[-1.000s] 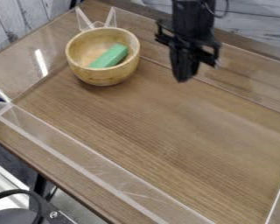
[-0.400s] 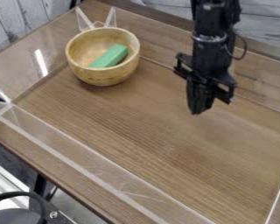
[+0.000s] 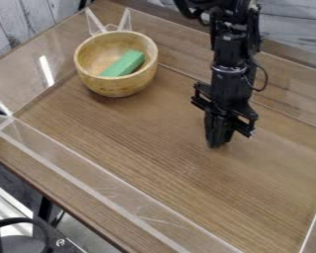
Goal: Remove the green block from inside the brown bowl and put it on the table
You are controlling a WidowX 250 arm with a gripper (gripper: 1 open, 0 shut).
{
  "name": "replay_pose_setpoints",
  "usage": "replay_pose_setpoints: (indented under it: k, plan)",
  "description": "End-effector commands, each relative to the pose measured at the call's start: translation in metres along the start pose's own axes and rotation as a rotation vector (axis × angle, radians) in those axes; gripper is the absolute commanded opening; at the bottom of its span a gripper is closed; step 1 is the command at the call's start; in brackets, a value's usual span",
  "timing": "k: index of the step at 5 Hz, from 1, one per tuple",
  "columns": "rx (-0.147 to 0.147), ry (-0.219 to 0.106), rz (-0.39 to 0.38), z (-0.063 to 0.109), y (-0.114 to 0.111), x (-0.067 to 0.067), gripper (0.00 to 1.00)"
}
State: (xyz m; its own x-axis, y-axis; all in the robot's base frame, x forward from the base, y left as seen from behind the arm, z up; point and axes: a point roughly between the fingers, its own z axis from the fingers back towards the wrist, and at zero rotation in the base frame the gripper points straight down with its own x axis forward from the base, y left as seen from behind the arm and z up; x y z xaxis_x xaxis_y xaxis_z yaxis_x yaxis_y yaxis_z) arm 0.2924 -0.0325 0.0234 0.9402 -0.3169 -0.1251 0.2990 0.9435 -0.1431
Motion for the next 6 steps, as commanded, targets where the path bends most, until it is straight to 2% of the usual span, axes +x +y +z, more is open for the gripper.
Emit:
replay_pose_setpoints:
  k: [1, 4, 6]
  plan:
    - [0.007, -0.043, 0.021, 0.008, 0.007, 0.007, 0.0]
    - [0.004, -0.044, 0.083, 0.004, 0.024, 0.009, 0.0]
    - [-0.001, -0.027, 0.119, 0.004, 0.034, 0.008, 0.0]
